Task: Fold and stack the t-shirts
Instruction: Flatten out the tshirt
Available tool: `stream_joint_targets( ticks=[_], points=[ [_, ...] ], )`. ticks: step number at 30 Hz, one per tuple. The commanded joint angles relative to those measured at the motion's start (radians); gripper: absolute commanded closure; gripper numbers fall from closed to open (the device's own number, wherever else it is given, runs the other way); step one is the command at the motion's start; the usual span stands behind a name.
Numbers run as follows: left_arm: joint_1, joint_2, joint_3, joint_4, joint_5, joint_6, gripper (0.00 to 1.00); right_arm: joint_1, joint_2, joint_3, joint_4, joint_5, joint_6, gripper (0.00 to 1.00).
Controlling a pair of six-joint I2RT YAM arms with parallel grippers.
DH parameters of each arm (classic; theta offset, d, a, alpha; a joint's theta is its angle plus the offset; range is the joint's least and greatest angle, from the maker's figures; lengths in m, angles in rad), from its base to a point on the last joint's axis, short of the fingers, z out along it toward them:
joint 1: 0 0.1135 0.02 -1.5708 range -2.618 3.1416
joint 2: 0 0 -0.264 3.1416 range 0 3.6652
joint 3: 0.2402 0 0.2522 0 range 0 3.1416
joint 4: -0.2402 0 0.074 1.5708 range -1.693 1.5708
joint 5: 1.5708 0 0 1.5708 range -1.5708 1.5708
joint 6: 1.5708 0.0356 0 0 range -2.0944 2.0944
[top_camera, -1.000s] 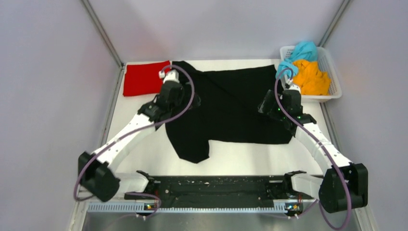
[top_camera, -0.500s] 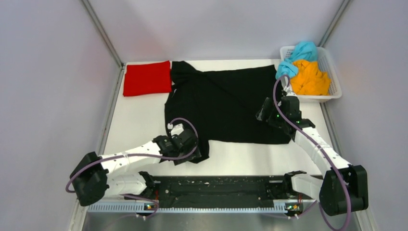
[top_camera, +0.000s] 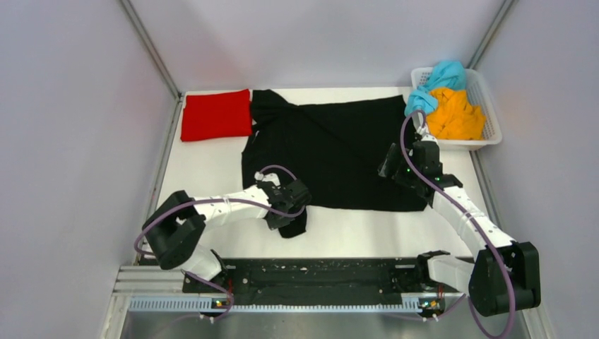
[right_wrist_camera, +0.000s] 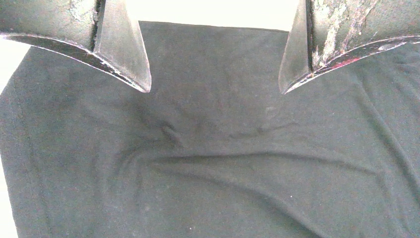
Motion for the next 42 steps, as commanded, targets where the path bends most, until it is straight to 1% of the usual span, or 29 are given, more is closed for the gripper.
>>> stream_joint_targets(
  ticks=[1,4,6,8,9,11,12,13,14,15,16,19,21,23,26,28,30,32,35,39,42],
  points=[
    [0.011,0.027,0.146,-0.178,-0.063,0.037,1.0,0.005,-0.013,0.013,-0.005,0.019,-0.02,0.01],
    [0.011,0.05,0.252,-0.393,-0.001,0.133,1.0,0.005,-0.009,0.011,-0.01,0.011,-0.022,0.01],
    [0.011,0.063,0.289,-0.5,0.044,0.178,1.0,0.005,-0.006,0.01,-0.017,0.016,-0.024,0.01],
    [0.011,0.074,0.279,-0.526,0.134,0.243,1.0,0.005,-0.003,0.01,-0.028,0.026,-0.027,0.01],
    [0.011,0.078,0.259,-0.521,0.214,0.265,1.0,0.004,0.001,0.011,-0.035,0.035,-0.028,0.01],
    [0.011,0.083,0.198,-0.489,0.294,0.287,1.0,0.005,0.006,0.014,-0.049,0.05,-0.034,0.01],
    [0.011,0.086,0.171,-0.482,0.308,0.292,0.94,0.004,0.008,0.015,-0.052,0.058,-0.035,0.01],
    [0.011,0.091,0.158,-0.487,0.301,0.293,0.66,0.004,0.01,0.016,-0.053,0.061,-0.037,0.01],
    [0.011,0.095,0.162,-0.499,0.288,0.286,0.35,0.005,0.009,0.018,-0.052,0.06,-0.038,0.01],
    [0.011,0.093,0.177,-0.508,0.275,0.283,0.09,0.005,0.009,0.02,-0.053,0.058,-0.039,0.01],
    [0.012,0.083,0.196,-0.511,0.264,0.282,0.02,0.004,0.01,0.022,-0.054,0.058,-0.039,0.01],
    [0.026,0.034,0.265,-0.498,0.223,0.283,0.01,0.005,0.011,0.027,-0.054,0.056,-0.044,0.01],
    [0.047,0.001,0.287,-0.456,0.198,0.29,0.01,0.004,0.01,0.028,-0.052,0.051,-0.051,0.01],
    [0.09,-0.017,0.293,-0.405,0.154,0.296,0.01,0.004,0.009,0.026,-0.046,0.046,-0.055,0.01],
    [0.213,-0.033,0.275,-0.242,0.16,0.328,0.01,0.005,0.012,0.02,-0.028,0.049,-0.057,0.01],
    [0.302,-0.044,0.241,-0.081,0.196,0.367,0.01,0.005,0.022,0.024,-0.022,0.058,-0.058,0.01],
    [0.364,-0.036,0.228,0.055,0.219,0.412,0.01,0.005,0.04,0.041,-0.018,0.058,-0.059,0.01],
    [0.416,0.0,0.268,0.128,0.225,0.455,0.01,0.005,0.064,0.064,-0.003,0.056,-0.056,0.01],
    [0.476,0.091,0.392,0.158,0.215,0.517,0.01,0.005,0.141,0.123,0.053,0.046,-0.051,0.01],
    [0.529,0.241,0.562,0.216,0.228,0.593,0.01,0.005,0.298,0.246,0.081,0.024,-0.063,0.01],
    [0.566,0.363,0.7,0.222,0.268,0.643,0.01,0.003,0.425,0.346,0.089,0.033,-0.071,0.01]
  ],
)
